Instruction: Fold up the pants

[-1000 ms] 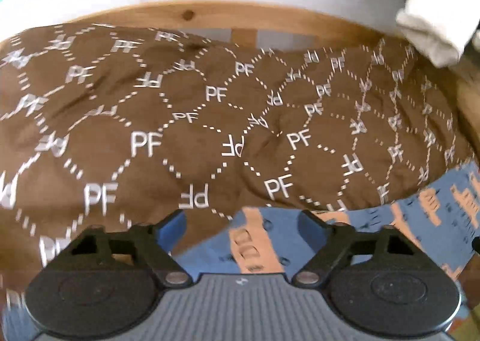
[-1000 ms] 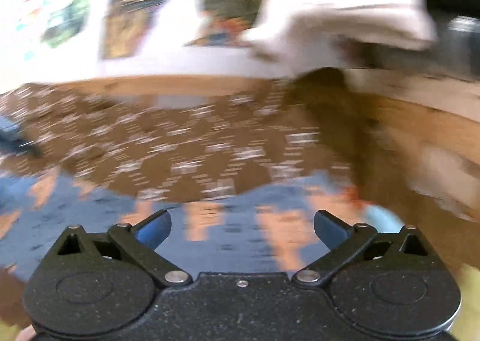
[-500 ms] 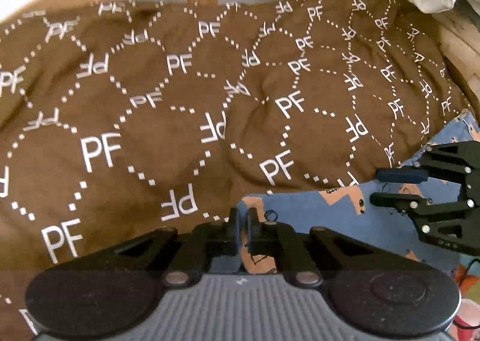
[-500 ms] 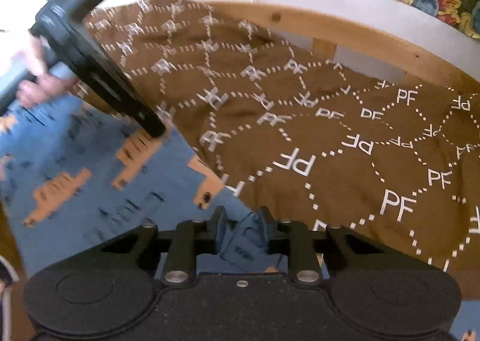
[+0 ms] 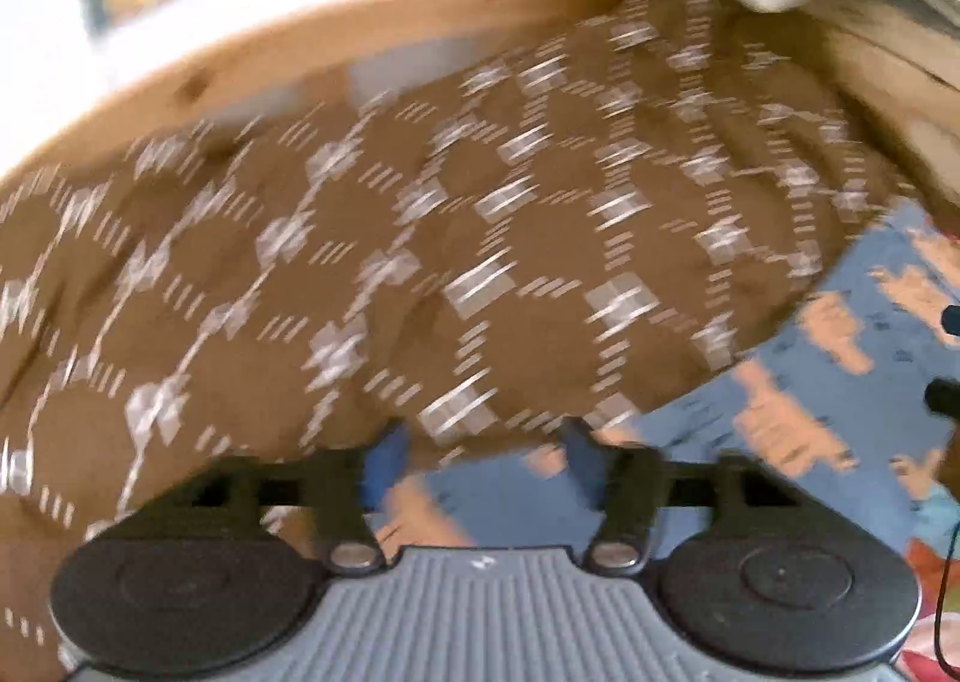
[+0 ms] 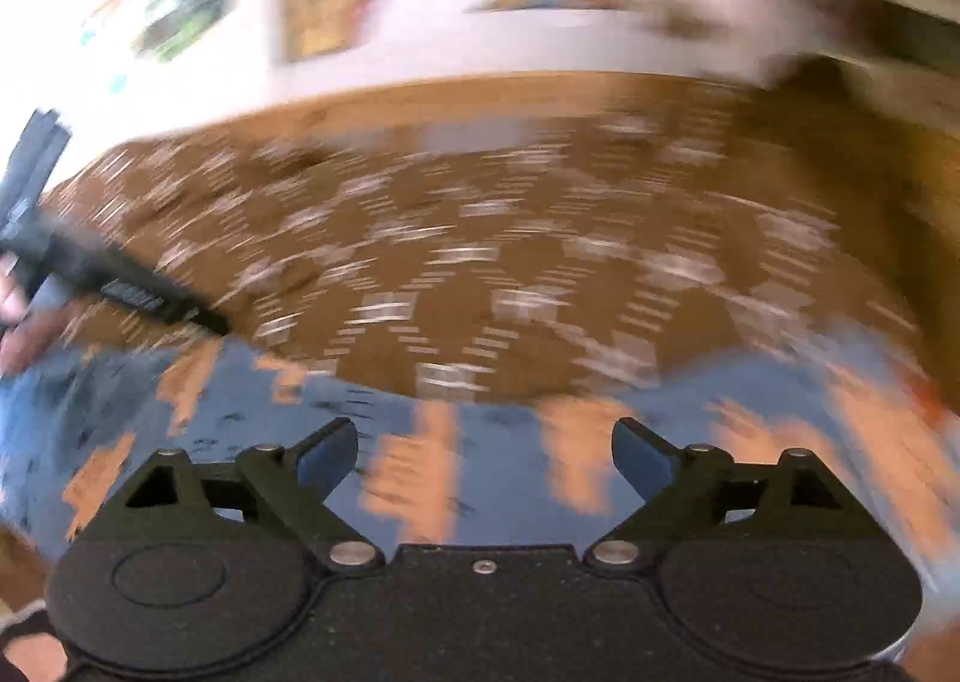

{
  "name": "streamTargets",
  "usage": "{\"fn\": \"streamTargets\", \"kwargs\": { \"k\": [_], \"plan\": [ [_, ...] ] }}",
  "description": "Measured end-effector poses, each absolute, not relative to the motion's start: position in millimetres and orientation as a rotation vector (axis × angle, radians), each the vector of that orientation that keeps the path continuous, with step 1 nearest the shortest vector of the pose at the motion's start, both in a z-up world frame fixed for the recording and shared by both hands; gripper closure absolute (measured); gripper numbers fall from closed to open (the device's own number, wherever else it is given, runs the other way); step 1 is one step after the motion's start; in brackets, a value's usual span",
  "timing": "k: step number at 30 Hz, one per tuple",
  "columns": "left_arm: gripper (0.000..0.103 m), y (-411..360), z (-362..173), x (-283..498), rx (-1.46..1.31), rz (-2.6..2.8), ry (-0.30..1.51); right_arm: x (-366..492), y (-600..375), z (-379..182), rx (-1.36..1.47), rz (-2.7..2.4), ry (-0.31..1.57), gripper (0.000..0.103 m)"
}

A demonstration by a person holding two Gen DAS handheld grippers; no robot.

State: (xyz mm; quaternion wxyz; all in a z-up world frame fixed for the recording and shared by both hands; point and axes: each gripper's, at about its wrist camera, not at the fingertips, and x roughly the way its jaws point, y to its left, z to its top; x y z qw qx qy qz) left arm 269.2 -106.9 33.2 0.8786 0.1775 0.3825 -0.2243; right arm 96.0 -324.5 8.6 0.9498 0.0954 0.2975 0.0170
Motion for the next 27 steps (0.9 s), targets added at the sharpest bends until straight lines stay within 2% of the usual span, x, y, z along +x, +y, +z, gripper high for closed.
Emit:
{"fn": "streamTargets", "kwargs": {
  "k": [6, 9, 13, 17, 19, 23, 27],
  "plan": [
    [0.022, -208, 37, 242, 0.442, -0.686, 0.773, 42, -401, 8, 0.394, -0.247, 0.575, 0.010],
    [0.022, -266, 21, 235, 0.515, -0.750, 0.760, 34, -430, 6, 0.496, -0.249, 0.543, 0.018],
    [0.022, -318, -6, 226, 0.640, -0.776, 0.731, 38, -449, 11, 0.558, -0.185, 0.501, 0.022],
    [0.022, -337, -31, 225, 0.688, -0.760, 0.752, 56, -462, 7, 0.568, -0.142, 0.538, 0.025],
    [0.018, -336, -37, 226, 0.672, -0.746, 0.759, 65, -468, 0, 0.594, -0.143, 0.584, 0.029],
    [0.017, -323, -34, 234, 0.587, -0.730, 0.809, 72, -467, -8, 0.555, -0.188, 0.639, 0.039],
    [0.020, -308, -28, 242, 0.533, -0.696, 0.835, 74, -460, -10, 0.537, -0.225, 0.659, 0.041]
  ]
}}
